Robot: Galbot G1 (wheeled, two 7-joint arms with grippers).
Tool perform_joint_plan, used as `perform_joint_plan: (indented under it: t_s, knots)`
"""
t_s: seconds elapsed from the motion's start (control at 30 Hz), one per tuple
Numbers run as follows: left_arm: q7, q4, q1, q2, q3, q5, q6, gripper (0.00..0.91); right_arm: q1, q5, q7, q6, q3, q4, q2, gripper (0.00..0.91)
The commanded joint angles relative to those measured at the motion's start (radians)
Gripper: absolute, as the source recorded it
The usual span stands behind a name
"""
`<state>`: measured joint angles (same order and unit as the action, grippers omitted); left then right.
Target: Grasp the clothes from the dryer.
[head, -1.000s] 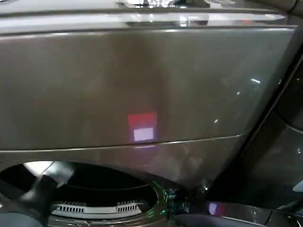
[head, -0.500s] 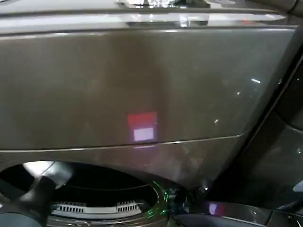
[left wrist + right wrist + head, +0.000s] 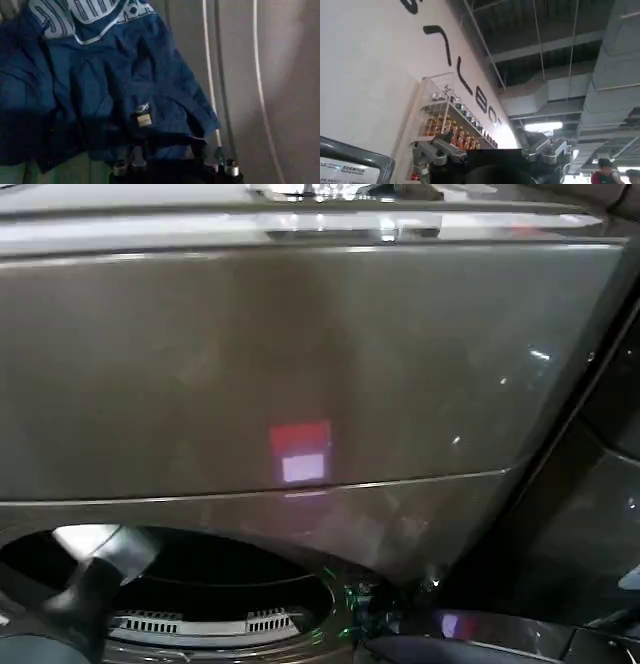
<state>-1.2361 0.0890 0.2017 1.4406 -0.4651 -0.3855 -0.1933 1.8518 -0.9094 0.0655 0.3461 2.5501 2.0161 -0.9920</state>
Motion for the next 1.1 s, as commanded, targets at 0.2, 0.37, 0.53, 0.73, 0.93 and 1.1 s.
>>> perform_joint_plan:
  t_s: [0.2,0.37,0.53,0.73,0.93,1.1]
  knots:
    - [0.013,0.005,-0.006,0.001,0.009,0.012,0.017,0.0,-0.002,0.0,0.005,0.003,-0.002,0.002,-0.002,0.907]
    - [0.034,0.024,-0.012,-0.002,0.067,0.033,0.038,0.0,-0.005,0.0,0.009,0.006,-0.005,0.006,-0.002,0.907]
    - [0.077,0.072,-0.028,-0.01,0.188,0.094,0.075,0.0,-0.005,-0.001,0.01,0.007,-0.004,0.009,-0.005,0.907]
    - [0.164,0.212,-0.089,-0.051,0.338,0.158,0.102,0.0,0.001,-0.005,0.008,0.007,0.004,0.008,-0.005,0.907]
    - [0.295,0.293,-0.154,-0.085,0.463,0.201,0.09,0.0,0.003,-0.005,0.007,0.006,0.006,0.006,-0.002,0.907]
    - [0.434,0.412,-0.243,-0.121,0.495,0.268,0.097,0.0,-0.002,-0.005,0.008,0.005,0.0,0.008,-0.002,0.907]
